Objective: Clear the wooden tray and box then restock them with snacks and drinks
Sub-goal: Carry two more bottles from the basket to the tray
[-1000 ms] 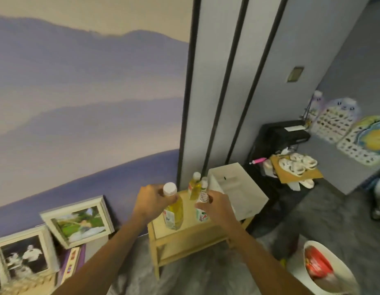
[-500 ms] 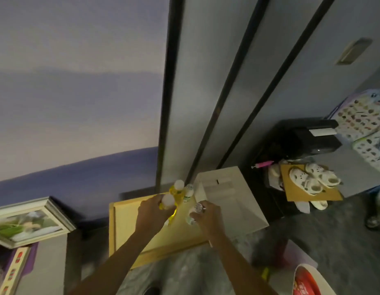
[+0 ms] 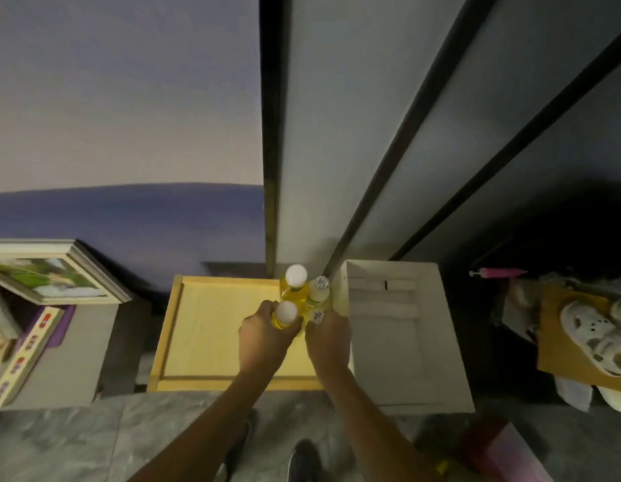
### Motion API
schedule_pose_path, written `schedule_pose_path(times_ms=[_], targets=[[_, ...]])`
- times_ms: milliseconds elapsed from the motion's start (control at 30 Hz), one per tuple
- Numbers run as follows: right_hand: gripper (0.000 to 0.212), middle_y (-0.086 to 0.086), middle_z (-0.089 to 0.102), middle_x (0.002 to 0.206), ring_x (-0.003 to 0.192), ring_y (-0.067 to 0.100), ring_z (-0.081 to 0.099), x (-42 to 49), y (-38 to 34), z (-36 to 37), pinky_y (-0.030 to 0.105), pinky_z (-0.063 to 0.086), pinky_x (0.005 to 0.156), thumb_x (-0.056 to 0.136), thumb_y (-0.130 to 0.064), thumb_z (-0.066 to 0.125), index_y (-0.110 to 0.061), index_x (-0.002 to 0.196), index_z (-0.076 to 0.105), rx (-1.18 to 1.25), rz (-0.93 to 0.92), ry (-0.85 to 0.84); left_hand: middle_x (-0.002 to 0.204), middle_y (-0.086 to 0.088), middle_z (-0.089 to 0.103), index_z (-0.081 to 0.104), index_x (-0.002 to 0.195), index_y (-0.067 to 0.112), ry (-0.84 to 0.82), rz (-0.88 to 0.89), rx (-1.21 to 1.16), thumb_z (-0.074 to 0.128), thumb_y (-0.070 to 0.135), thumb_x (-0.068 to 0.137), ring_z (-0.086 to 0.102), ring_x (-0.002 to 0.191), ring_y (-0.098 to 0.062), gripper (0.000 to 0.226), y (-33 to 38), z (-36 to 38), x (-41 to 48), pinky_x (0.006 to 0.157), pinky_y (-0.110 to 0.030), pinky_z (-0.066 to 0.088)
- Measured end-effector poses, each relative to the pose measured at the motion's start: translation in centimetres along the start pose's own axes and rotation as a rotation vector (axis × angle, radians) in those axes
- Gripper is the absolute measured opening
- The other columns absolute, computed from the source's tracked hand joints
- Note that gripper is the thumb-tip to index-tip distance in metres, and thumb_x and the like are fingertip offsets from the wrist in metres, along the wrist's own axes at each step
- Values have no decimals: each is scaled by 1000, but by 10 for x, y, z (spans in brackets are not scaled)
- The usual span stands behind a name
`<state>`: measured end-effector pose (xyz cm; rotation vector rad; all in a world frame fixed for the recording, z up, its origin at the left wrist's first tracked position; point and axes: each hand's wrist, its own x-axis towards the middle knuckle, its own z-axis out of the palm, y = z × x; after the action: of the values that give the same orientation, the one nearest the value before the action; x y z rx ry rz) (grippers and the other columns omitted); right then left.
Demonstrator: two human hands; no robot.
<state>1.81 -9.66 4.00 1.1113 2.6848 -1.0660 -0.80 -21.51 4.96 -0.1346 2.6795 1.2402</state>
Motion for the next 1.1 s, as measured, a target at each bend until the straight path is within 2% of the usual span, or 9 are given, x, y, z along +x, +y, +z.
schedule_pose_path(times_ms=[100,167,367,533,633,800,933,1000,1100], targets=[[20,8,71,84,78,26,65,8,5,2,26,38,64,103,-17,59,-8,88,70,-29,-12,-17,85,-4,76,66,101,22,74,-23,-10,83,56,78,70,79,-36,45,7,15,0,67,-46,58],[20,7,68,82,75,26,60,14,7,2,26,34,60,103,-17,59,-7,88,69,-36,-11,-25,85,-6,76,65,101,20,106,-28,0,82,57,78,69,80,-39,47,11,22,0,67,-48,57],[17,14,73,93,89,34,70,26,14,0,32,43,66,101,-17,61,-5,94,72,-72,-14,-71,84,-2,74,62,98,20,109,-48,28,84,61,76,68,78,-36,51,10,28,-2,67,-46,56],[18,13,74,96,92,31,72,26,14,-4,27,41,68,101,-22,67,-5,99,71,-68,-28,-111,96,-2,77,64,108,19,59,-11,73,84,60,78,71,84,-28,55,6,26,3,72,-43,60],[17,8,75,103,96,27,72,24,13,-9,26,45,70,96,-21,74,-9,107,71,-76,-41,-136,109,-1,78,62,123,22,23,21,101,85,64,74,74,96,-29,68,6,23,1,77,-44,61],[36,6,74,113,105,26,71,13,9,-35,32,55,85,95,-24,73,-14,129,65,-47,-153,-84,133,0,72,52,142,24,-22,73,165,71,78,78,71,116,-26,85,1,-9,-11,86,-43,62],[48,4,72,122,113,24,68,2,-5,-76,36,57,91,95,-45,66,-15,134,61,-30,-215,-75,143,-3,65,50,147,25,-29,115,166,56,80,87,65,125,-28,82,2,-71,-9,95,-46,58],[65,6,67,136,126,27,63,-7,-24,-100,42,54,101,95,-58,61,-15,142,55,-46,-232,-85,148,-4,60,47,149,26,-52,166,174,49,84,87,61,129,-29,85,6,-112,-4,100,-49,55],[85,8,49,159,145,29,47,-29,-66,-137,46,44,114,94,-67,59,-15,159,40,-95,-296,-92,159,-1,45,38,154,29,-62,243,191,48,84,89,51,138,-30,86,13,-174,3,108,-53,50]])
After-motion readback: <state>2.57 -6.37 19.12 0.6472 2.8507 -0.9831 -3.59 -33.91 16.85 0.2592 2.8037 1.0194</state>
